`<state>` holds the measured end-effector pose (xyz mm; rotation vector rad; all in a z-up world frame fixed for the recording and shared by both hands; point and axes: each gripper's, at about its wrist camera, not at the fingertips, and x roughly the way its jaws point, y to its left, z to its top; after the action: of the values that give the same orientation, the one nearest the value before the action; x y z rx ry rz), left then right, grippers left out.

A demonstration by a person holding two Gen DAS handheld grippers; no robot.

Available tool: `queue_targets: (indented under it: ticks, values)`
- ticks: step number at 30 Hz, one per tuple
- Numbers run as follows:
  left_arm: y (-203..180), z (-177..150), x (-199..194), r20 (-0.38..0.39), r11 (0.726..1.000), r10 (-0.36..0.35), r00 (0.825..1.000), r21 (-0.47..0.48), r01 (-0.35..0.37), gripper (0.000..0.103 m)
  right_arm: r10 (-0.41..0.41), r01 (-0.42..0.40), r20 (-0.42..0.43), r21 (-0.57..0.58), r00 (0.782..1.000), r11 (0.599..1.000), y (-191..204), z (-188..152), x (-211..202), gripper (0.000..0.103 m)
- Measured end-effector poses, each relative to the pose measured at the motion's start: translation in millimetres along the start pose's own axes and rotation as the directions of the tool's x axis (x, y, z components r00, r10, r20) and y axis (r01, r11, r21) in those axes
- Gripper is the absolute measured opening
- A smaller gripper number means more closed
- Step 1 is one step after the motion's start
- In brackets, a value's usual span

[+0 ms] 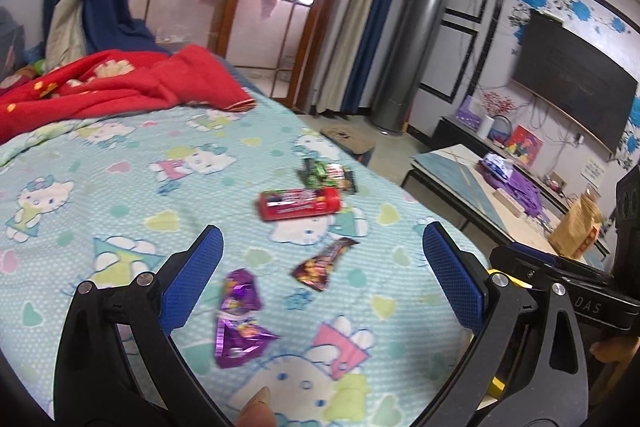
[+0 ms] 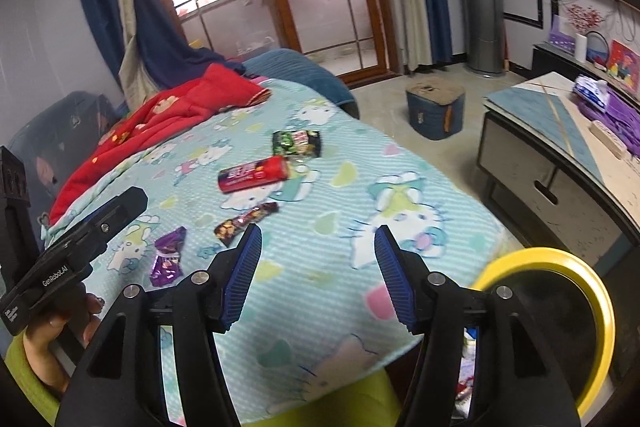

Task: Collect trash
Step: 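Move both grippers back over the wrappers on the bed, then grasp the purple candy wrapper with the left gripper while the right grasps a brown wrapper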

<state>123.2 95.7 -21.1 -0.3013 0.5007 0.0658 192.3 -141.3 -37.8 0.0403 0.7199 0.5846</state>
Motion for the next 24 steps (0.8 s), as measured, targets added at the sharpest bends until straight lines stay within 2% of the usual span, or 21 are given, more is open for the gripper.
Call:
queue_targets:
  ticks: [2, 8, 10, 13, 17, 19, 21, 24]
  values:
    - [10.4, -1.3, 3.4, -0.025, 0.999, 0.033, 0.999, -0.013, -0.034, 0.092, 0.017, -0.016, -0.02, 0.006, 1.0, 1.0, 4.8, 2.9, 10.4, 0.057]
    - [41.2, -14.1, 13.7, -0.111, 0.994, 0.065, 0.992, -0.08, -0.074, 0.09, 0.053, -0.053, -0.075, 0.01, 0.996, 0.999, 20.5, 15.4, 46.5, 0.057]
    - [46.4, -17.5, 18.2, -0.142, 0.994, 0.056, 0.988, -0.087, -0.069, 0.078, 0.057, -0.058, -0.087, -0.004, 0.995, 0.998, 25.9, 18.4, 57.1, 0.057]
    - [50.5, -25.0, 26.9, -0.188, 0.993, 0.03, 0.982, -0.107, -0.051, 0.066, 0.065, -0.066, -0.119, -0.01, 0.991, 0.998, 31.6, 21.8, 76.2, 0.056]
    - [52.7, -34.2, 36.4, -0.243, 0.991, -0.015, 0.97, -0.133, -0.018, 0.05, 0.098, -0.092, -0.175, 0.042, 0.98, 0.995, 31.4, 23.0, 100.9, 0.056]
    - [51.7, -37.7, 40.7, -0.263, 0.991, -0.029, 0.964, -0.135, -0.007, 0.037, 0.1, -0.091, -0.198, 0.054, 0.975, 0.994, 31.5, 22.8, 111.9, 0.056]
    - [50.5, -40.6, 44.6, -0.281, 0.99, -0.044, 0.959, -0.139, 0.005, 0.03, 0.093, -0.08, -0.213, 0.067, 0.973, 0.995, 32.0, 22.5, 120.4, 0.056]
    - [50.0, -43.2, 47.6, -0.293, 0.99, -0.055, 0.955, -0.143, 0.014, 0.03, 0.104, -0.084, -0.234, 0.093, 0.967, 0.992, 32.8, 22.1, 132.6, 0.056]
